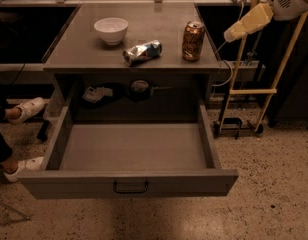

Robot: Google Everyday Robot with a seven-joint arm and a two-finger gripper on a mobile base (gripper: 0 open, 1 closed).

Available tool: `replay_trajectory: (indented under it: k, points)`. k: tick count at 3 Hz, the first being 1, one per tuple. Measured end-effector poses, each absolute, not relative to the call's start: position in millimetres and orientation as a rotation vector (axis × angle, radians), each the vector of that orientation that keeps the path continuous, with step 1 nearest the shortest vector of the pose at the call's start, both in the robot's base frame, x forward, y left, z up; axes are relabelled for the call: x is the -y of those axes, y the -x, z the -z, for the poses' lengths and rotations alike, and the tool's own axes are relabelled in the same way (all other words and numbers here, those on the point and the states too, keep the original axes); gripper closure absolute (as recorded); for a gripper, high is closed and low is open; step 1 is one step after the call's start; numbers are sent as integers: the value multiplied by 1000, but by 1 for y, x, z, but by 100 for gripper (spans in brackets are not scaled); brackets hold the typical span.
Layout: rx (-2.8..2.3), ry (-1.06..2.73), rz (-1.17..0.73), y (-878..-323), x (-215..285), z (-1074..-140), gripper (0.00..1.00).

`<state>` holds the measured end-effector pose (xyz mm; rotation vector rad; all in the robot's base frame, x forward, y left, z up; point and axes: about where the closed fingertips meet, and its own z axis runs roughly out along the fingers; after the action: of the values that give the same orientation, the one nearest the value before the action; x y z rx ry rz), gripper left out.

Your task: Pick orange can from top drawer and place on counter

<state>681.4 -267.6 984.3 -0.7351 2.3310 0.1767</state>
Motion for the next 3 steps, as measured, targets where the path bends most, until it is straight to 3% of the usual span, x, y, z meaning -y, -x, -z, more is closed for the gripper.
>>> replay_trajectory:
  k: [3]
  points:
    - [-2262,682,-87,-516,237,-1064,0]
